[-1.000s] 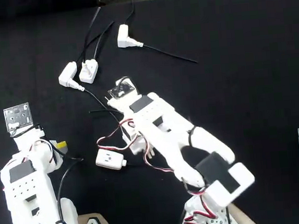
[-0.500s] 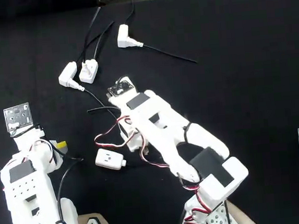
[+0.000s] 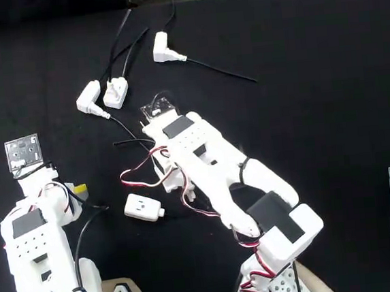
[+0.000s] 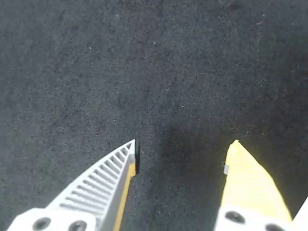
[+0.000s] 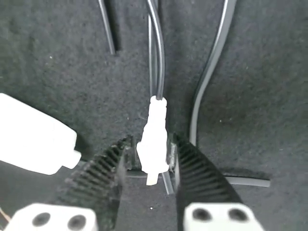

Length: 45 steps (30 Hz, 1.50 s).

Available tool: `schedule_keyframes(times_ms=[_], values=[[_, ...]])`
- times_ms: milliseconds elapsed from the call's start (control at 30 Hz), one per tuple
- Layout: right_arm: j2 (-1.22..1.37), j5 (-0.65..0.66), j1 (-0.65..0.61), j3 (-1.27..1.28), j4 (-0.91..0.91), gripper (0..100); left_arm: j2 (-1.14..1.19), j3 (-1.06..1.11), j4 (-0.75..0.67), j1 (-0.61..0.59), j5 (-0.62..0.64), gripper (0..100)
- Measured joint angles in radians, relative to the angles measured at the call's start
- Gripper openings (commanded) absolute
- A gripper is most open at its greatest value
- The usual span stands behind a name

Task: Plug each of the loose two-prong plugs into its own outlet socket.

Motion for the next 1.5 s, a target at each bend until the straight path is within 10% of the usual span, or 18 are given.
schedule_keyframes(times_ms=[600, 1100, 1500], values=[[0.060, -0.037, 0.000, -0.025, 0.005, 1.1, 0.000, 0.014, -0.003, 0.000, 0.000, 29], [-0.559, 0.040, 0.000, -0.021, 0.189, 1.1, 0.000, -0.009, -0.003, 0.000, 0.000, 29], [-0.818, 0.114, -0.017, 0.296, -0.153, 1.1, -0.114, -0.193, 0.146, 0.080, 0.069, 29]])
